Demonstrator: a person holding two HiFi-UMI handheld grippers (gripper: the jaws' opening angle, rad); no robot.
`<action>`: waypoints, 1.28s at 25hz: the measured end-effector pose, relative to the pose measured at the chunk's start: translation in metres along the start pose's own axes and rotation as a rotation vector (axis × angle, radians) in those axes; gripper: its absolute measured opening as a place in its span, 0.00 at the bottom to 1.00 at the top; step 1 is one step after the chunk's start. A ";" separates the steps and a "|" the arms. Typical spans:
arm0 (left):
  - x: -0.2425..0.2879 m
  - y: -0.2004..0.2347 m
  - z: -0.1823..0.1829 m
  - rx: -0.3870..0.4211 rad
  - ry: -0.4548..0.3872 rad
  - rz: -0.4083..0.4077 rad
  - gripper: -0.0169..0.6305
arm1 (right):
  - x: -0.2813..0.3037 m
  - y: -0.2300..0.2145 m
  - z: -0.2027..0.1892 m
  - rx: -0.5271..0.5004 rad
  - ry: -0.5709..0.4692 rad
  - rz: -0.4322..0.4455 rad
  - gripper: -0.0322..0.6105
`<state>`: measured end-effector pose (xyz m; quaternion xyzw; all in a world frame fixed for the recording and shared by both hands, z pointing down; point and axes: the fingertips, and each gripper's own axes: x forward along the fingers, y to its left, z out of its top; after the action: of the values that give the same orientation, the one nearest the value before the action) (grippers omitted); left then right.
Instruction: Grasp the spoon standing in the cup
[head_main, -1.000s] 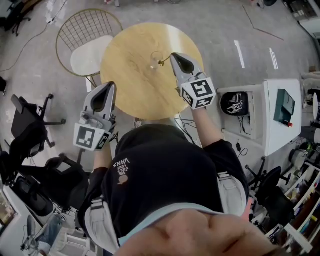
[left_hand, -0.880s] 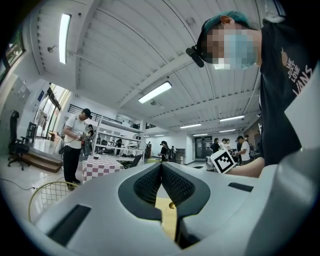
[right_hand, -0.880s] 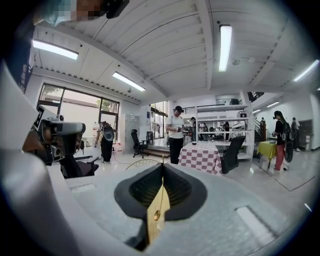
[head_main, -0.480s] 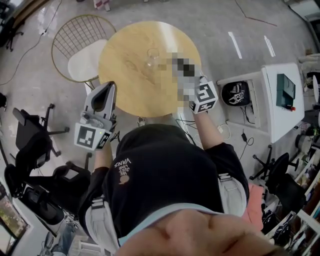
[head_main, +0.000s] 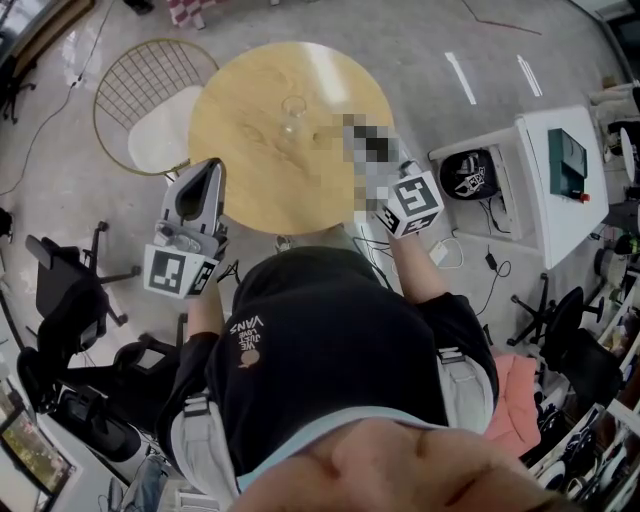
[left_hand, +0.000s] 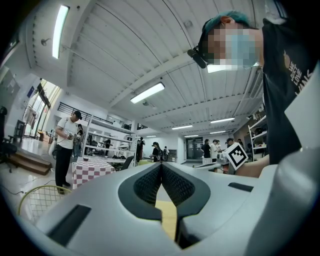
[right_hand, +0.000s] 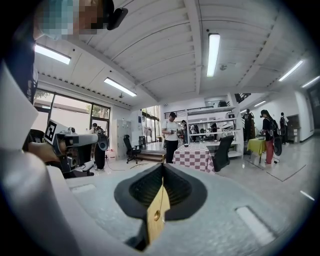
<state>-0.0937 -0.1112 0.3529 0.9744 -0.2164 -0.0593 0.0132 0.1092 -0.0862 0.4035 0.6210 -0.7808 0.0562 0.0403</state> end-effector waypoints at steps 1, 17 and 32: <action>0.000 0.002 0.000 -0.002 -0.001 0.003 0.04 | -0.002 0.000 0.002 0.002 -0.005 -0.003 0.05; 0.017 0.014 -0.009 0.011 0.027 0.001 0.04 | -0.026 0.000 0.015 0.014 -0.028 -0.020 0.05; 0.035 0.014 -0.013 0.016 0.040 0.007 0.04 | -0.023 -0.010 0.007 0.019 -0.001 -0.003 0.05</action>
<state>-0.0667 -0.1386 0.3623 0.9747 -0.2201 -0.0379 0.0098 0.1238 -0.0676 0.3935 0.6223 -0.7794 0.0633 0.0341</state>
